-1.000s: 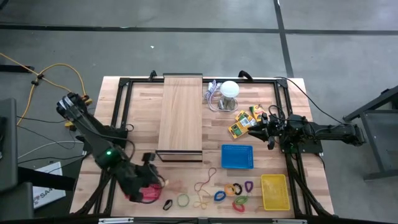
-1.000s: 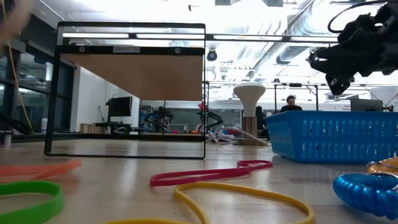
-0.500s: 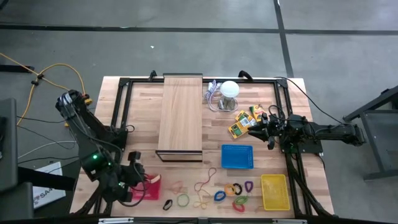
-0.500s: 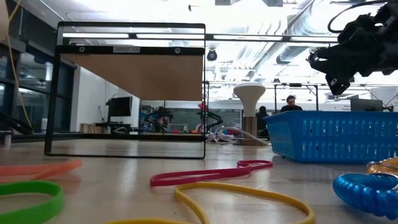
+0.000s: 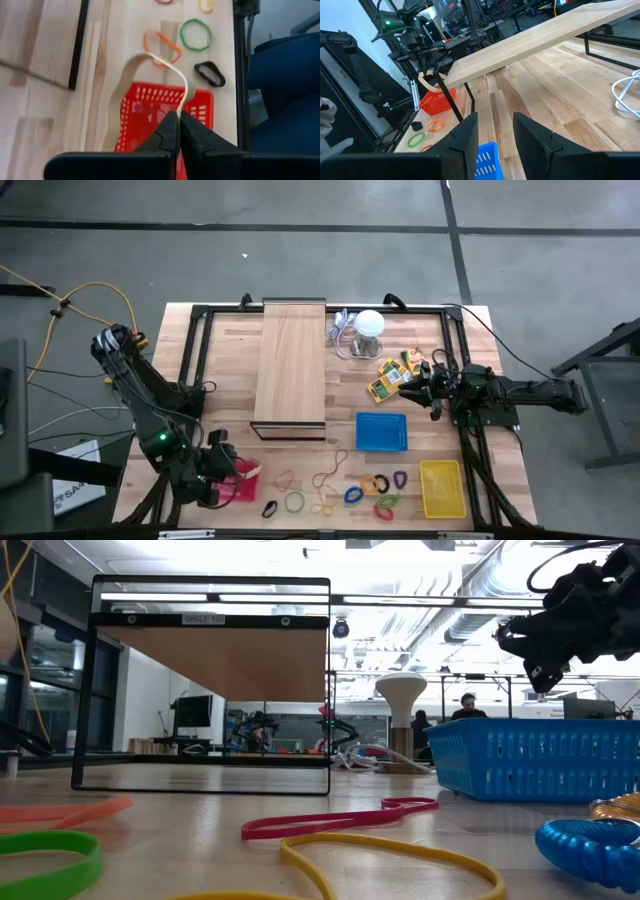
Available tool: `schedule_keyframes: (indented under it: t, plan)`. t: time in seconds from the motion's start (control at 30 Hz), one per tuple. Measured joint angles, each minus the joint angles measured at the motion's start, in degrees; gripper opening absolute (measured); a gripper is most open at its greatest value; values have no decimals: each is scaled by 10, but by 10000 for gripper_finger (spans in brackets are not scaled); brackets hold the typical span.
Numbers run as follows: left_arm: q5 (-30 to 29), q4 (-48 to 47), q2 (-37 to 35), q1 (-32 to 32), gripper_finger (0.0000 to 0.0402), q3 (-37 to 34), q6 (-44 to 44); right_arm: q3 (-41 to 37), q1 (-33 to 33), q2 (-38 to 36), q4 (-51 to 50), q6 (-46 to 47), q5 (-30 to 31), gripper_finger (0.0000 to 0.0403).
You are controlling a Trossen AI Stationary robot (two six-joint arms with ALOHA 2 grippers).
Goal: Pick & Place Office Desk Supplies
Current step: Put the light brown rubber band into the red bin
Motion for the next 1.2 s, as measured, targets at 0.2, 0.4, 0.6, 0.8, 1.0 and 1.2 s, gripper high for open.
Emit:
schedule_keyframes:
  t: [0.2,0.4,0.6,0.8,1.0,1.2]
  plan:
    - [0,7,0,-20,1,-21,-61,0,0,0,0,0,0,111]
    - [0,44,0,-39,1,-47,-95,0,0,0,0,0,0,111]
    - [-1,98,1,-55,1,-80,-129,0,0,0,0,0,0,111]
    - [-1,146,1,-66,1,-100,-143,0,0,0,0,0,0,111]
    - [0,152,1,-79,1,-100,-170,0,0,0,0,0,0,111]
    - [-1,160,1,-90,1,-100,-200,0,0,0,0,0,0,111]
